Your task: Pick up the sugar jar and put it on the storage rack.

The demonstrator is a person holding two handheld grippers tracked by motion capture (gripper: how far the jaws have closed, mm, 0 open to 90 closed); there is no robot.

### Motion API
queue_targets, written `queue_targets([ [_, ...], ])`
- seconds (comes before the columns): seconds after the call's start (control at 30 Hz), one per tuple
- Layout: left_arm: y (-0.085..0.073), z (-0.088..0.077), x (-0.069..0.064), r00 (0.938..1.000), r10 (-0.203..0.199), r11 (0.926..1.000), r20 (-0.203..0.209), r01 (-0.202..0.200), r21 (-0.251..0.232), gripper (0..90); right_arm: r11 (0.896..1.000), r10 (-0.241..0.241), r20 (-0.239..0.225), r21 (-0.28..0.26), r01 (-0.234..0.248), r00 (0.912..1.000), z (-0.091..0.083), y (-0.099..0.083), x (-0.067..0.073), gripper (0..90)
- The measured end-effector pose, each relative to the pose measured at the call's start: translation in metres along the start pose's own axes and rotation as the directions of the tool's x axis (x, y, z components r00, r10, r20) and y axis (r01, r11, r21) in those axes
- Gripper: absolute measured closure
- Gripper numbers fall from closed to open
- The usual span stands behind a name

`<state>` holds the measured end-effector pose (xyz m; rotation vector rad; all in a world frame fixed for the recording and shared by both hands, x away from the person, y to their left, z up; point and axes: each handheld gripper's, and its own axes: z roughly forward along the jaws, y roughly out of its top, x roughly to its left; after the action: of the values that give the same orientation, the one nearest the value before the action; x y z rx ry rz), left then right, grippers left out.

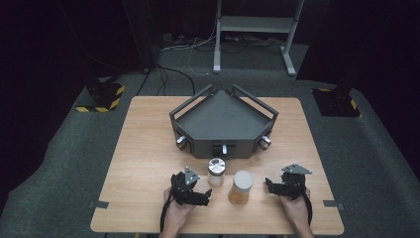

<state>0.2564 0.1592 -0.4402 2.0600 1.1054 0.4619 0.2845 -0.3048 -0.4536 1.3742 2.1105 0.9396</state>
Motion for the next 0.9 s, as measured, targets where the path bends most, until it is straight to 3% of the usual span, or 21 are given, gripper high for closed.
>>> queue_targets([
  [0.27, 0.01, 0.011, -0.006, 0.9997, 0.013, 0.9999, 0.022, -0.013, -0.003, 2.1, 1.0, 0.001, 0.0, 0.001, -0.001, 1.0, 0.0, 0.0, 0.0, 9.3],
  [0.43, 0.015, 0.017, -0.007, 0.9996, 0.0, 1.0, 0.03, 0.0, -0.001, 3.7, 1.0, 0.001, 0.001, 0.0, -0.001, 1.0, 0.0, 0.0, 0.0, 9.6],
  [0.9, 0.025, 0.026, -0.011, 0.9994, 0.015, 0.9999, 0.032, -0.015, -0.005, 8.6, 1.0, 0.003, 0.002, -0.001, -0.003, 1.0, 0.0, 0.0, 0.0, 9.8],
])
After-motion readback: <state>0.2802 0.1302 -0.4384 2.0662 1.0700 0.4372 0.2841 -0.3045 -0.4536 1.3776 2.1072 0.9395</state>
